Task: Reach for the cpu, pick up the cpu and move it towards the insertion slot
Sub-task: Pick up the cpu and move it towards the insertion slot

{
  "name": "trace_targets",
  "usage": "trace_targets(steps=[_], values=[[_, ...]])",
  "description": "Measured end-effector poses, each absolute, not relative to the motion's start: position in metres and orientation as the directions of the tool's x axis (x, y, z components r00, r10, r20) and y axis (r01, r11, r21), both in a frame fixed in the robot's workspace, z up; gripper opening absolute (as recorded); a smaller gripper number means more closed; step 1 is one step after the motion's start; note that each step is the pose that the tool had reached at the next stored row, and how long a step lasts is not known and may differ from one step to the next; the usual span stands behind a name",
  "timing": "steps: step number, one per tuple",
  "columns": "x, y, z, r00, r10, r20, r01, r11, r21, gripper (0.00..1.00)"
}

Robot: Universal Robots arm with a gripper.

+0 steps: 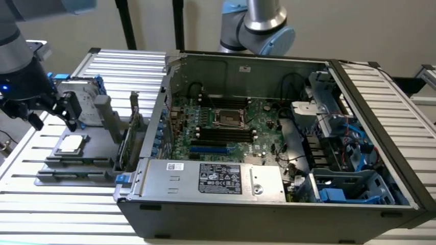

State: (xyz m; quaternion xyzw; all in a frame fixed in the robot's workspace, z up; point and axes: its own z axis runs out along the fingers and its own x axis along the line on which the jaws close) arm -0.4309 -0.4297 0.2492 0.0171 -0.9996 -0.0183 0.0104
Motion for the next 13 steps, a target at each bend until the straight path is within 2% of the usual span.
trace_targets(steps=[13], values=[[-0.43,-0.431,0.225,-0.999,-0.037,0.02,-0.036,0.999,0.037,0.76]])
